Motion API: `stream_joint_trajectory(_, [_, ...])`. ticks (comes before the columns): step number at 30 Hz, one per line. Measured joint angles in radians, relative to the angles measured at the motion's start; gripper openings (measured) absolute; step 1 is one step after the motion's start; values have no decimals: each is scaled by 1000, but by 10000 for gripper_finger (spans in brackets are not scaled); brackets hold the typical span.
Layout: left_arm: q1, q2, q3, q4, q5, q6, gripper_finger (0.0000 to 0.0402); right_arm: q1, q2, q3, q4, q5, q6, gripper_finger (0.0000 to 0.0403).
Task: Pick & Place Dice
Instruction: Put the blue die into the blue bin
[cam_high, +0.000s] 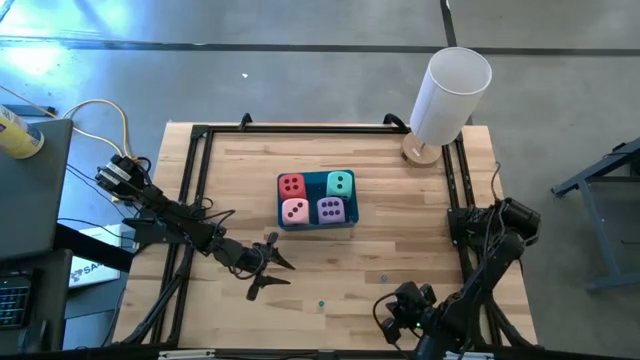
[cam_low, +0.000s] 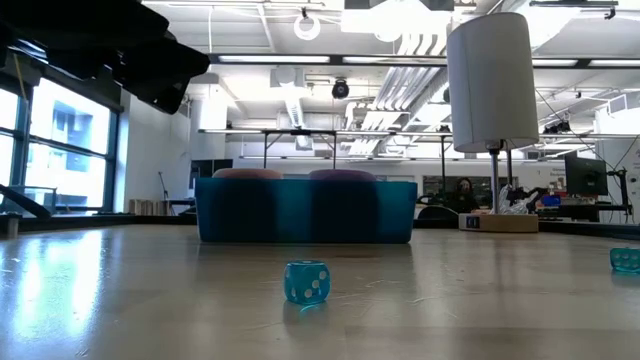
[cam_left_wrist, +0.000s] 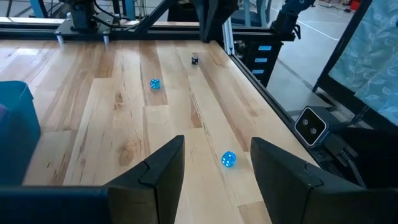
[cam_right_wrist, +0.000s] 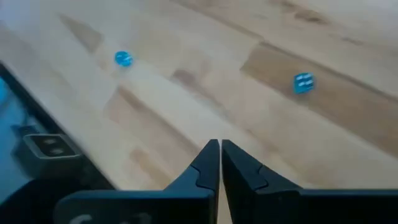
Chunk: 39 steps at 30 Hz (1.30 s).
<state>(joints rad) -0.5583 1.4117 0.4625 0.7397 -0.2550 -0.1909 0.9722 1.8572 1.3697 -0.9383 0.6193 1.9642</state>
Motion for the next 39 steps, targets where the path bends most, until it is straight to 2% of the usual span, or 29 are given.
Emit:
stream_joint_trajectory(4, [0, 0, 0, -1, 0, 0, 179, -6, 0, -27, -1, 17, 27, 31])
stream_joint_trajectory(13, [0, 0, 0, -3, 0, 4, 179, -34, 0, -65, -21, 14, 35, 115])
stream_joint_trajectory(16, [0, 0, 0, -3, 0, 4, 179, -47, 0, -93, -25, -3, 65, 132])
stream_joint_trajectory(29, [0, 0, 0, -3, 0, 4, 178, -90, 0, -190, -8, -22, 77, 133])
stream_joint_trajectory(39, [0, 0, 0, -2, 0, 4, 178, -92, 0, -269, 162, -14, -3, 133])
